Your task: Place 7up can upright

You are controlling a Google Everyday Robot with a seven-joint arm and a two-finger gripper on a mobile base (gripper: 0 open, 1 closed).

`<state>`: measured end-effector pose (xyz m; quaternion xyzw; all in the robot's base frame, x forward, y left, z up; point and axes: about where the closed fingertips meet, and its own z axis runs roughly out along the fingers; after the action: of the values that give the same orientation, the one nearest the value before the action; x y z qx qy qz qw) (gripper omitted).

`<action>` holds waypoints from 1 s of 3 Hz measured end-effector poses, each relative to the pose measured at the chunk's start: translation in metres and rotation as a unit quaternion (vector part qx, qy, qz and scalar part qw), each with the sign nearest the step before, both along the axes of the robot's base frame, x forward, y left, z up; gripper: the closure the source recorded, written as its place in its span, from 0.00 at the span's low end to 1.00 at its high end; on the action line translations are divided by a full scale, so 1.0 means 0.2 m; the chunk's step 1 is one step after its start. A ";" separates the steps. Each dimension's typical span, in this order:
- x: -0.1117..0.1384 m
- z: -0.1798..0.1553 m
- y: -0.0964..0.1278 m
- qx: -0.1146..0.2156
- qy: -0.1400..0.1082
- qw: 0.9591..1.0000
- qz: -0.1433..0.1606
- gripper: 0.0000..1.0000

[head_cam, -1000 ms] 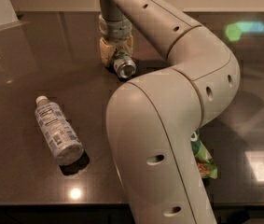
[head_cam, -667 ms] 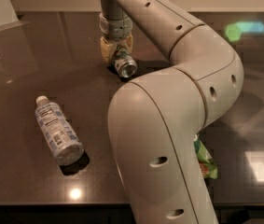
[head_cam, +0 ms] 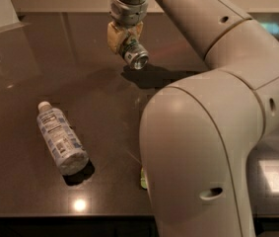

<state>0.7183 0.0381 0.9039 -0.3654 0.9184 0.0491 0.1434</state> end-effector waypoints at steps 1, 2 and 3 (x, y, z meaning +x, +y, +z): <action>-0.05 0.13 0.01 0.059 -0.048 0.995 0.070 1.00; -0.11 0.20 0.01 0.128 -0.099 0.978 0.132 1.00; -0.14 0.23 -0.01 0.197 -0.152 0.954 0.168 1.00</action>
Offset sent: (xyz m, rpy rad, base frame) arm -0.0451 -0.0040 0.0635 0.4680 -0.3777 0.4207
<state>0.6898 0.0355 0.9506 -0.4820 0.7831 0.1968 0.3401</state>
